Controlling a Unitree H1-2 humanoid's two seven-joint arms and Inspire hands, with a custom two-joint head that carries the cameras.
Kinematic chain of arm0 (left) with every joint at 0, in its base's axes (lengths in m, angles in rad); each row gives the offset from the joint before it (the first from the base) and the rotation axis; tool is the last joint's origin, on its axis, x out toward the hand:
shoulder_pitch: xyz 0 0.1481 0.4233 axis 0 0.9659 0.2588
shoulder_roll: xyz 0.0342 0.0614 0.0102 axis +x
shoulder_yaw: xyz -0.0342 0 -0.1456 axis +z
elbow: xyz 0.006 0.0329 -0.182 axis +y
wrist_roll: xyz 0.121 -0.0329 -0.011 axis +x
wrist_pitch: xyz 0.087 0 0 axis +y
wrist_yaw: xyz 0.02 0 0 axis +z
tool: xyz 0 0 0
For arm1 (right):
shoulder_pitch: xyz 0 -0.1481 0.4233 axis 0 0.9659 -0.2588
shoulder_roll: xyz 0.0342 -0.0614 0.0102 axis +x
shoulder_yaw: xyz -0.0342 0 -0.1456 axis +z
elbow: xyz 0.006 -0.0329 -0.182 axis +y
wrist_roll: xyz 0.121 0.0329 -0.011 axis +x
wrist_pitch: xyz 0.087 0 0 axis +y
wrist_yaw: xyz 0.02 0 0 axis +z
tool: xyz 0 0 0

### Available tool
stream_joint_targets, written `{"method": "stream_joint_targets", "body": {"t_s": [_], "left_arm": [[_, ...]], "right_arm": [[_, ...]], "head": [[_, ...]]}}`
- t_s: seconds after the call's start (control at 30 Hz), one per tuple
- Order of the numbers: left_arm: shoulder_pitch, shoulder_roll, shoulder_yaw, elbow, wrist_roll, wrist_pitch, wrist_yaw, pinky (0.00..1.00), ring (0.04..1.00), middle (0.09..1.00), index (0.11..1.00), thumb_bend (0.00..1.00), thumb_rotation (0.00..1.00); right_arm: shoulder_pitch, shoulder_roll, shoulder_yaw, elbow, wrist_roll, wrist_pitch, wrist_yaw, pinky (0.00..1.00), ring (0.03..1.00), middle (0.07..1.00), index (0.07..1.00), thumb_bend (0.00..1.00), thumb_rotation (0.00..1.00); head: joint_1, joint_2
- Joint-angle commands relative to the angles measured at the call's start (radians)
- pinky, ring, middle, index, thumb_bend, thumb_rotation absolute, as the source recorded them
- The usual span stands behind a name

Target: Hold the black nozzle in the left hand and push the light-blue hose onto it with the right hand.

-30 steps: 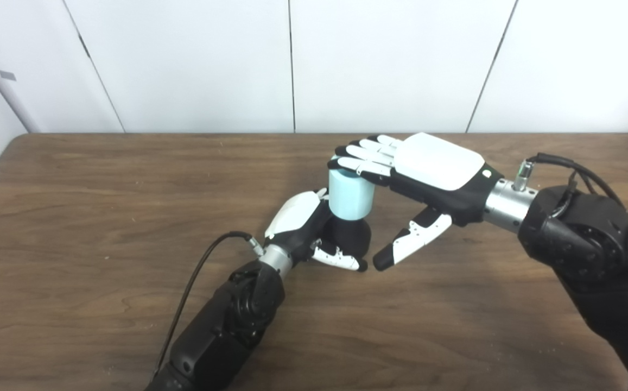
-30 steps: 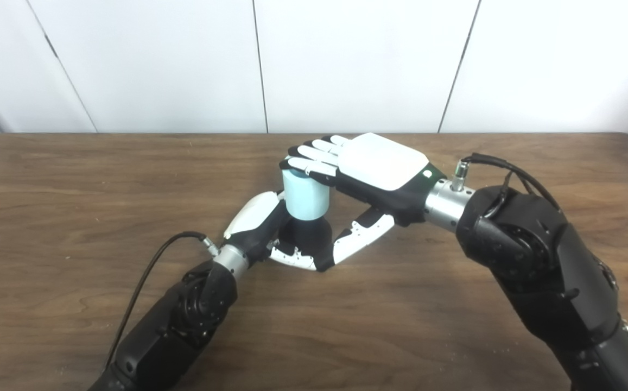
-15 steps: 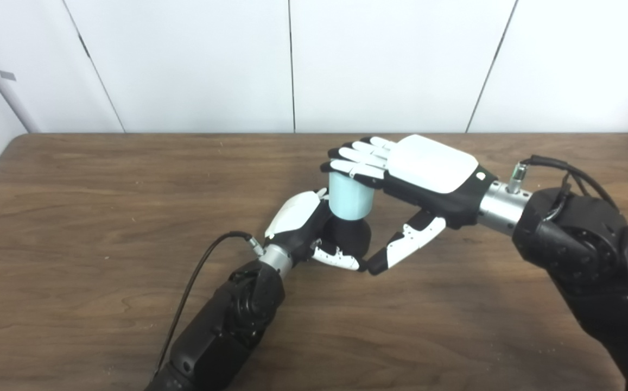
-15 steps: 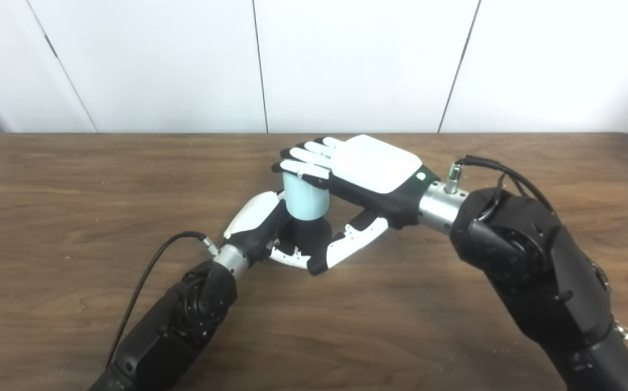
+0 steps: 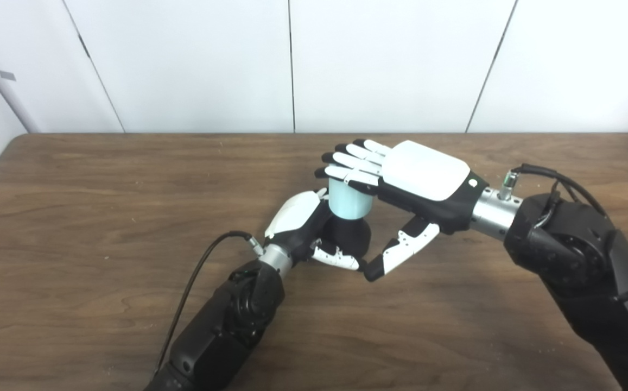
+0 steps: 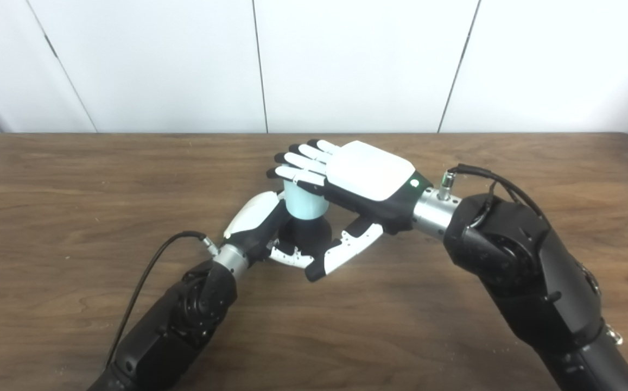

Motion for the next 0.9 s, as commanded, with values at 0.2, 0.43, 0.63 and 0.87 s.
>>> {"method": "stream_joint_targets", "body": {"t_s": [0.2,0.43,0.63,0.87], "left_arm": [[0.095,0.035,-0.053,0.122,0.023,0.136,-0.138,1.00,1.000,0.871,0.480,0.52,0.04],[0.091,0.035,-0.055,0.128,0.026,0.131,-0.136,1.00,1.000,0.870,0.480,0.52,0.04],[0.093,0.039,-0.054,0.116,0.025,0.136,-0.142,1.00,1.000,0.870,0.480,0.52,0.04],[0.093,0.038,-0.053,0.112,0.024,0.137,-0.143,1.00,1.000,0.869,0.481,0.52,0.04]], "right_arm": [[-0.014,-0.014,-0.007,0.027,0.014,0.010,-0.001,1.00,1.000,1.000,0.972,0.68,1.00],[-0.006,-0.009,-0.004,0.001,0.016,0.046,0.017,1.00,1.000,1.000,0.974,0.69,1.00],[-0.001,-0.007,-0.002,-0.014,0.027,0.068,0.025,1.00,1.000,1.000,0.976,0.69,1.00],[0.013,-0.013,0.003,-0.006,0.053,0.062,0.018,1.00,1.000,1.000,0.980,0.69,1.00]], "head": [[0.001,0.003],[0.001,0.006],[0.001,0.010],[-0.001,0.014]]}}
